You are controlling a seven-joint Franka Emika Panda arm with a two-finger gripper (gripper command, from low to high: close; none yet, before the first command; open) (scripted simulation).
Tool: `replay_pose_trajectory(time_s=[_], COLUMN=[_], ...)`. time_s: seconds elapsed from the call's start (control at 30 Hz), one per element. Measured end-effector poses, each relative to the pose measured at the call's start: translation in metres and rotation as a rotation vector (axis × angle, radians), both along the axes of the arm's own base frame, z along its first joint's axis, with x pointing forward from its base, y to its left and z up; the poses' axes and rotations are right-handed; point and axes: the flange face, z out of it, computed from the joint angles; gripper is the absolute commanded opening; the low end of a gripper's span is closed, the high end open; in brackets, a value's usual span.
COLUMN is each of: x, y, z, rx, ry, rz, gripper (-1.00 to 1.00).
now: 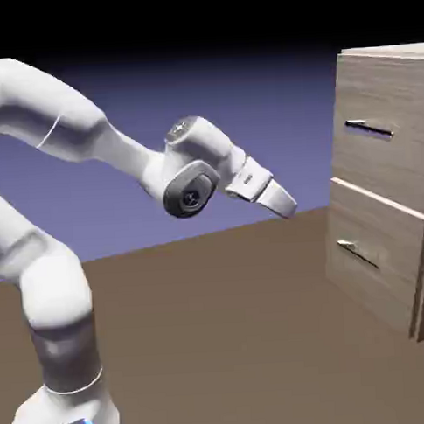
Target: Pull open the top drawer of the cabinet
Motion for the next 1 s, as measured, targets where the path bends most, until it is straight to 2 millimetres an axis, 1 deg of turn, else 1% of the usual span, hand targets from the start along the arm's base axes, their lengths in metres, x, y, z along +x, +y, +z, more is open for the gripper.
replay_pose_trajectory(time_s=[0.13, 0.27, 0.5, 0.73, 1.0], x=[-0.003, -0.01, -0.025, -0.04, -0.049], y=[0.021, 0.039, 0.057, 0.061, 0.048], z=[0.032, 0.062, 0.111, 0.152, 0.188], rx=[-0.207, -0.422, -0.815, -1.228, -1.714], ry=[-0.058, -0.124, -0.25, -0.367, -0.459], rz=[0.239, 0.458, 0.783, 1.031, 1.217], gripper=[0.0, 0.0, 0.0, 0.0, 0.0])
